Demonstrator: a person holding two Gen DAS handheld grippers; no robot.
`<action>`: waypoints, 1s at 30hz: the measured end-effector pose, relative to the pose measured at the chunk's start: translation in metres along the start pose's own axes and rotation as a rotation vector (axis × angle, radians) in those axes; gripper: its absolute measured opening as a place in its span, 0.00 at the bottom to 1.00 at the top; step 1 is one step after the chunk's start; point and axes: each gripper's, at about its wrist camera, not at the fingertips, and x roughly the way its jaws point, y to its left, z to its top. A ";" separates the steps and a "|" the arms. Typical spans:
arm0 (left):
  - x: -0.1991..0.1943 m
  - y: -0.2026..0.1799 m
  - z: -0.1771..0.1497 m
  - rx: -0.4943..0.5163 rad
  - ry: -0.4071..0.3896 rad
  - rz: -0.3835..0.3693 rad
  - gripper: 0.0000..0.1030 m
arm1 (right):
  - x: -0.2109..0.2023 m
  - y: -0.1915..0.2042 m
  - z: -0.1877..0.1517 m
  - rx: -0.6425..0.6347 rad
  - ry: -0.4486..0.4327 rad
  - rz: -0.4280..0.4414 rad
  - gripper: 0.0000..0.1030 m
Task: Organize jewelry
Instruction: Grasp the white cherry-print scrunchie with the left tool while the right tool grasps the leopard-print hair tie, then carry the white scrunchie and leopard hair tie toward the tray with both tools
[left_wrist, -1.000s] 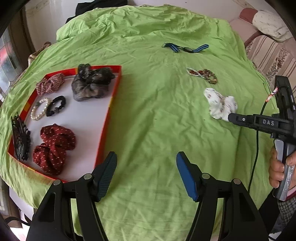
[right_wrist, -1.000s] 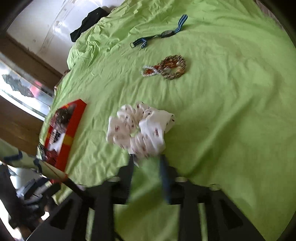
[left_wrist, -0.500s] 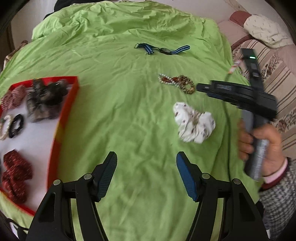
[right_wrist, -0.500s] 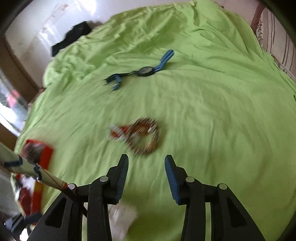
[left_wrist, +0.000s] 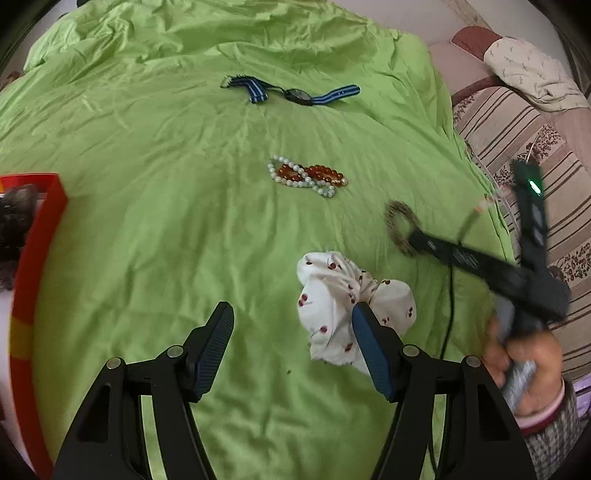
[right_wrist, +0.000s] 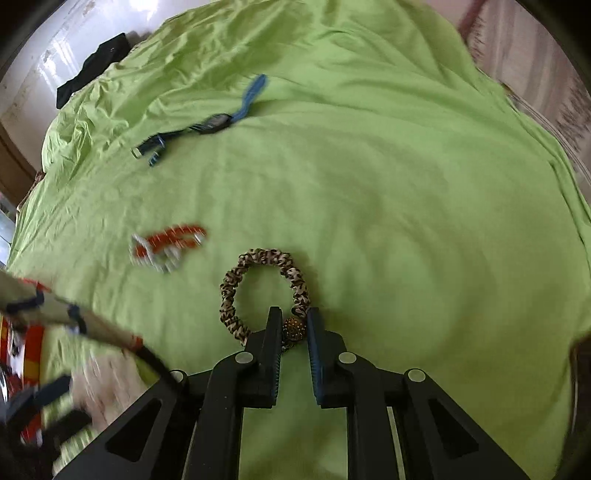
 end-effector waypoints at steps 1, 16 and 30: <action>0.004 -0.001 0.001 -0.003 0.008 -0.002 0.64 | -0.005 -0.007 -0.007 0.010 0.007 0.002 0.14; -0.014 0.010 -0.022 -0.039 0.063 0.017 0.09 | -0.035 -0.003 -0.066 0.036 0.024 0.148 0.14; -0.029 0.040 -0.048 -0.061 0.054 0.054 0.34 | -0.037 0.013 -0.088 0.004 -0.031 0.095 0.16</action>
